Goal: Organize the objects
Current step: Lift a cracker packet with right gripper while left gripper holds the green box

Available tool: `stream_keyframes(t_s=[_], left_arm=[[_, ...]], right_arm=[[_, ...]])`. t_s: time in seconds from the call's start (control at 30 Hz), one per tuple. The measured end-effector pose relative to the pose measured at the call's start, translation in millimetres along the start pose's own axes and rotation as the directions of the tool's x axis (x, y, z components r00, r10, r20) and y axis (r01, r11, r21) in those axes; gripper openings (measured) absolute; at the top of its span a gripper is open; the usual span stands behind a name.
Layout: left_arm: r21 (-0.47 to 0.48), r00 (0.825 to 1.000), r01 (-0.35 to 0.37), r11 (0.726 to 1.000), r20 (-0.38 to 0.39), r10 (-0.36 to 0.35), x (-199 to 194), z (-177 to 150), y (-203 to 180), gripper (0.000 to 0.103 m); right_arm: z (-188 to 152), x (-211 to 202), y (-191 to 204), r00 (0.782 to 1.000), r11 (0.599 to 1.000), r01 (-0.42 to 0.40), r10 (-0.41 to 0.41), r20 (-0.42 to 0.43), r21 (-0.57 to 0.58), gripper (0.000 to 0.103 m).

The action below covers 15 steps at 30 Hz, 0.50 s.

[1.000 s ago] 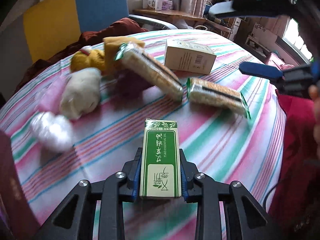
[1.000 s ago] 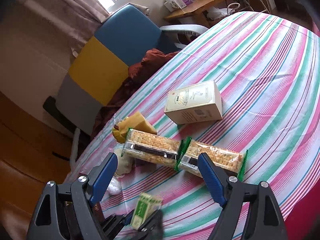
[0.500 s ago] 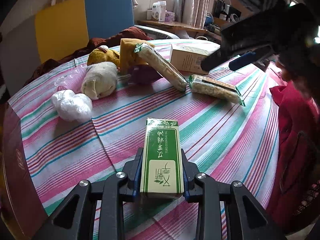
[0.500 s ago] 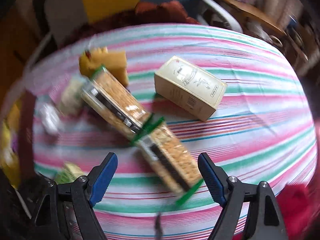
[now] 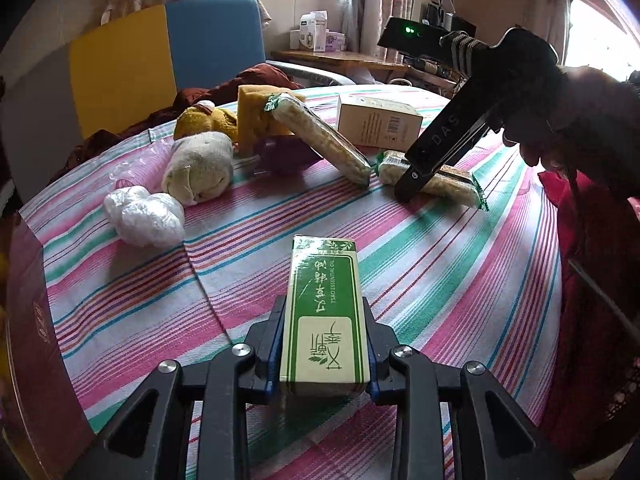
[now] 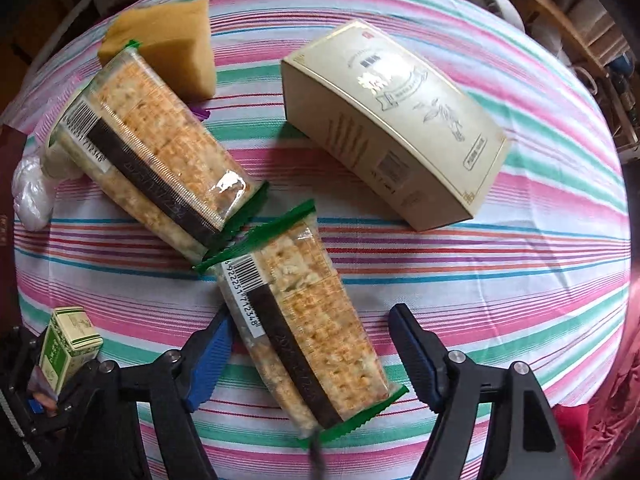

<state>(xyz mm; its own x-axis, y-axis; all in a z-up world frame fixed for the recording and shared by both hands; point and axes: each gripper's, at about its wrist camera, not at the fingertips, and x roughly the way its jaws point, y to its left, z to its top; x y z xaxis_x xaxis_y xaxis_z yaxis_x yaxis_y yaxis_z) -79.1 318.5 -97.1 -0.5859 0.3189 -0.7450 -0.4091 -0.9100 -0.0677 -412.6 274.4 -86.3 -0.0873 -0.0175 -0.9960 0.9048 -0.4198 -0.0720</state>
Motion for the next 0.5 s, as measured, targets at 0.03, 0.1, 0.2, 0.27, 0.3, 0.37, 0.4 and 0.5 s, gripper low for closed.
stream_keyframes(t_s=[0.03,0.1,0.2,0.27,0.3,0.37,0.4,0.5], left_arm=[[-0.001,1.0,0.001,1.0,0.0,-0.001,-1,0,0,0.033],[-0.002,1.0,0.002,1.0,0.001,-0.002,0,1,0,0.033],[-0.004,1.0,0.003,1.0,0.002,-0.003,0,1,0,0.033],[-0.006,1.0,0.005,1.0,0.002,-0.005,0,1,0,0.033],[-0.008,1.0,0.006,1.0,0.002,-0.006,0,1,0,0.033],[-0.008,1.0,0.007,1.0,0.002,-0.007,0,1,-1,0.033],[-0.009,1.0,0.008,1.0,0.002,-0.008,0,1,-1,0.033],[-0.006,1.0,0.006,1.0,0.002,-0.006,-1,1,0,0.032]], right_arm=[[0,1,-3,1.0,1.0,-0.013,0.013,-0.002,0.007,0.079],[0,3,-5,1.0,1.0,-0.026,0.026,-0.007,0.008,0.084],[0,4,-4,1.0,1.0,-0.018,0.018,-0.013,-0.004,0.086],[-1,4,-6,1.0,1.0,-0.014,0.014,-0.012,-0.003,0.085],[-1,4,-7,1.0,1.0,-0.014,0.014,-0.011,0.002,0.084],[-5,0,-6,1.0,1.0,-0.01,0.01,-0.003,0.002,0.07],[-7,-3,-4,1.0,1.0,-0.006,0.006,0.004,-0.006,0.055],[-17,-10,4,1.0,0.999,0.005,-0.004,0.006,-0.038,0.047]])
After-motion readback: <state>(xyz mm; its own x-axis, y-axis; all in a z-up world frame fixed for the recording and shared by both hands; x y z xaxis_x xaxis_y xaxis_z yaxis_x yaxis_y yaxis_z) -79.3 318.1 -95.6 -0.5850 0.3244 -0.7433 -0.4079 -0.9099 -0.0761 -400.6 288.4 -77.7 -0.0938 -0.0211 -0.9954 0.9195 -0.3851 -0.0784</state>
